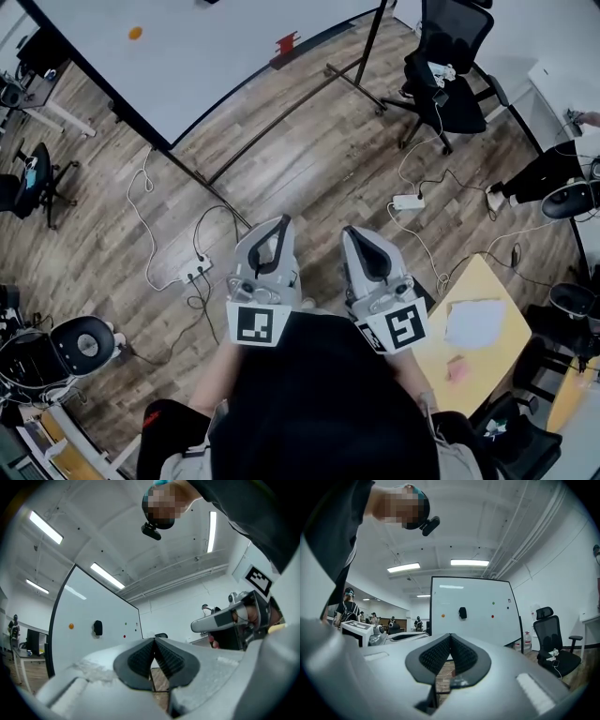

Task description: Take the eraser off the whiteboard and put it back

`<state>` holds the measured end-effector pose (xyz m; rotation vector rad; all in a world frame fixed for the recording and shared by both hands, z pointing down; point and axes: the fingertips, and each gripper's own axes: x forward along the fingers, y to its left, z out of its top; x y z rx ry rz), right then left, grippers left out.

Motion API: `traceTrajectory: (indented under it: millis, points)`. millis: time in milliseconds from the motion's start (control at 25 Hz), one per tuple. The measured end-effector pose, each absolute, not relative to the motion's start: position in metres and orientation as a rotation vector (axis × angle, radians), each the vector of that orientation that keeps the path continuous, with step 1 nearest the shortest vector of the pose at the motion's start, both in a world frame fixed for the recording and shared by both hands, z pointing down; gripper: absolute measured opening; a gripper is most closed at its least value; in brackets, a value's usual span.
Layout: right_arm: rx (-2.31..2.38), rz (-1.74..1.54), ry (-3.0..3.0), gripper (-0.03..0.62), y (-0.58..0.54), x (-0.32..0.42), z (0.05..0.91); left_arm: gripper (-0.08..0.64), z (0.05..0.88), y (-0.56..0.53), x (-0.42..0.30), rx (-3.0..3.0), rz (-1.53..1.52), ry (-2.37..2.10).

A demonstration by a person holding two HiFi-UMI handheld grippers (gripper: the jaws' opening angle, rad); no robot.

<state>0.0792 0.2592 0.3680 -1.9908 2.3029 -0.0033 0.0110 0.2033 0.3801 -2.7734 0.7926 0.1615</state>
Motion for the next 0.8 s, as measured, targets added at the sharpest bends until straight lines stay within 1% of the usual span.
traceTrajectory:
  millis: [400,800]
  points:
    - [-1.999,-0.04,2.329,0.002,0.184,0.104,0.37,0.002,0.377,0.128,0.037,-2.781,0.158,0.803]
    - [-2.009,-0.015,2.345,0.003,0.092,0.112,0.358,0.002,0.364,0.036,0.041,-2.777,0.203,0.833]
